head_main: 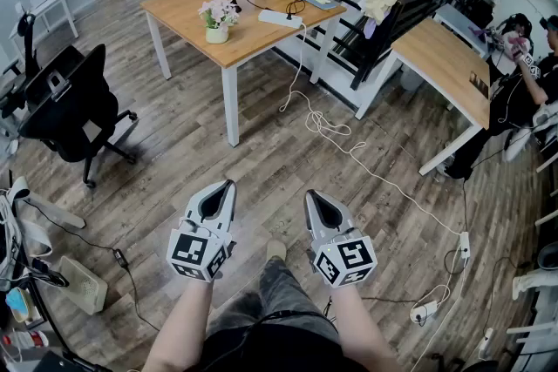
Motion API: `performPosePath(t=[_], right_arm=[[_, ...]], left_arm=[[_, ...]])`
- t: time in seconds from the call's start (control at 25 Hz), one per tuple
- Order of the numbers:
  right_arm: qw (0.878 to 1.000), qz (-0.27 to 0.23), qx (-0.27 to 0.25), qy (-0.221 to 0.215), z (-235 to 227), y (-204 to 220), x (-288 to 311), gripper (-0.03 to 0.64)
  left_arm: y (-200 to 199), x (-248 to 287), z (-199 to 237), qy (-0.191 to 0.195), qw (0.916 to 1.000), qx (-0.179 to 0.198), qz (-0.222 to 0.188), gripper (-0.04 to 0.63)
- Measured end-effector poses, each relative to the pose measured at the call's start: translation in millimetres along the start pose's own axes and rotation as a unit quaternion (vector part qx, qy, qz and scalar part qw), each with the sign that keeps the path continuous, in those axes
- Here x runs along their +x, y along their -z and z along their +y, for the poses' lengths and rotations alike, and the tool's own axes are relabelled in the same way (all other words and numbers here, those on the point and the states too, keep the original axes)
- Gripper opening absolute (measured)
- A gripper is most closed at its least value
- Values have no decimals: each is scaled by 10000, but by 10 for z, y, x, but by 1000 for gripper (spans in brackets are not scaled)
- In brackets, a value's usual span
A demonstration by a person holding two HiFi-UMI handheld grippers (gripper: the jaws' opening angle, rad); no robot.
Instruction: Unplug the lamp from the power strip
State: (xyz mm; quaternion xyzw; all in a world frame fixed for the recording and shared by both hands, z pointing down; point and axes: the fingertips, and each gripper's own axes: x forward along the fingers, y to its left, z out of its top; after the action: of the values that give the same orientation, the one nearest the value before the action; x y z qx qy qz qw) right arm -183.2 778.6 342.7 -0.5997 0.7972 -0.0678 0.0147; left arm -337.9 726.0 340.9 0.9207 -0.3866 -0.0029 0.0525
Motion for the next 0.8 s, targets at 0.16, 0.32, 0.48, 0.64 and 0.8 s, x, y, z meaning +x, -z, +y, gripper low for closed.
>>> performPosePath(t=[0.16,0.32,0.48,0.64,0.8], right_arm=[[10000,-15,-42,-16,-218,-26,344,7],[9999,90,-69,-71,-462,-36,632,8],[9996,172,-130,-173,-712,-69,913,7],[9993,204,-171,-265,-972,-111,1200,8],[9993,153,-81,-339,-1256,-165,1444,8]], left_arm=[[-34,343,184,-8,10000,22,-60,-3],[-42,674,312,-64,10000,-5,-42,-2],[-48,1011,467,-175,9998,-67,-15,-2],[-80,1382,578,-242,9997,-82,-28,-2],[-126,1743,633,-266,9996,-61,-73,-3]])
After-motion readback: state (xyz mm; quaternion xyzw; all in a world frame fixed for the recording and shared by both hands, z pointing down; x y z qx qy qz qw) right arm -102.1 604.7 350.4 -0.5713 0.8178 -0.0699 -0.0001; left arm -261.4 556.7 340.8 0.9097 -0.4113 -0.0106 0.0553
